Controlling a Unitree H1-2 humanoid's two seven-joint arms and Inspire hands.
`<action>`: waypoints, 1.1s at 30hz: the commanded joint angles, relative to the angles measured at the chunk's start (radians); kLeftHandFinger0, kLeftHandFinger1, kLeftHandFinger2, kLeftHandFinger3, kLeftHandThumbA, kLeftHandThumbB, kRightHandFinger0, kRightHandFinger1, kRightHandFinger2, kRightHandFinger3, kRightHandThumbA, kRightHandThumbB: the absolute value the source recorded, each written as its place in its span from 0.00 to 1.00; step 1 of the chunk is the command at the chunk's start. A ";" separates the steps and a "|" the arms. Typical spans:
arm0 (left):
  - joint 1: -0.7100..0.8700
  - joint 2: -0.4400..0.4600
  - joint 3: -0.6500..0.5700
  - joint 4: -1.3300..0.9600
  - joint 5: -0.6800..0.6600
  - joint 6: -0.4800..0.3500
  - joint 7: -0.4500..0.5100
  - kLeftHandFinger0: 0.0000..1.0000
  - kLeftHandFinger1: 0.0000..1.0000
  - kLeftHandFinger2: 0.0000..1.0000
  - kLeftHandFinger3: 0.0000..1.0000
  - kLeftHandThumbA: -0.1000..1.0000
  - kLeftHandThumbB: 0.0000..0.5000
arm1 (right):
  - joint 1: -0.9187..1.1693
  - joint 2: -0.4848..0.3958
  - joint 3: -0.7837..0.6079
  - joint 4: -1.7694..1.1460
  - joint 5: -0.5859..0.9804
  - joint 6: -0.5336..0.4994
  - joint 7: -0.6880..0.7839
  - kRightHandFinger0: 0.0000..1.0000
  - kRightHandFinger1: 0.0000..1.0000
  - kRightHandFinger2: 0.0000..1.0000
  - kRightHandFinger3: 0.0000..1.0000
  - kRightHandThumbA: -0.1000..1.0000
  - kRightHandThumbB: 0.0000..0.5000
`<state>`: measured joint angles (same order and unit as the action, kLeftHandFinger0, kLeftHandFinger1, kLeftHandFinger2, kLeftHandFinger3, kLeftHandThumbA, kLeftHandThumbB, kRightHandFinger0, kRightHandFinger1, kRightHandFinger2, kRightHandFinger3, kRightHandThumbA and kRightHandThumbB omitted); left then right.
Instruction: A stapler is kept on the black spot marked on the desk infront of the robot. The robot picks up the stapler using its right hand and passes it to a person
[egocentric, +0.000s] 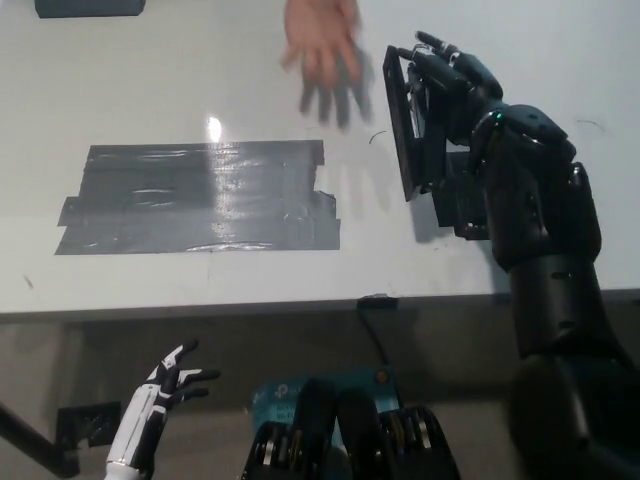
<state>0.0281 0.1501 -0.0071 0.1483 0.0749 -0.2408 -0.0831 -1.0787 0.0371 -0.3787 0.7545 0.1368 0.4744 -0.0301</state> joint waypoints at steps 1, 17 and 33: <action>0.002 0.018 -0.012 -0.005 0.011 -0.010 -0.011 0.72 0.78 0.63 0.86 1.00 1.00 | -0.115 0.021 -0.011 0.048 0.057 -0.040 -0.058 0.00 0.17 0.75 1.00 0.00 0.26; 0.000 0.024 -0.030 -0.020 0.005 0.008 -0.024 0.67 0.73 0.55 0.80 1.00 1.00 | -0.254 0.033 -0.002 0.291 0.046 -0.274 -0.192 0.00 0.23 0.84 0.78 0.00 0.17; 0.010 0.036 -0.069 -0.064 0.041 0.046 -0.034 0.73 0.73 0.58 0.74 1.00 0.97 | -0.392 -0.020 0.054 0.491 -0.001 -0.497 -0.353 0.00 0.23 0.84 0.89 0.00 0.19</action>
<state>0.0321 0.1587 -0.0563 0.1327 0.0902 -0.2033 -0.0924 -1.3057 0.0562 -0.3467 1.2324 0.1455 0.1554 -0.3172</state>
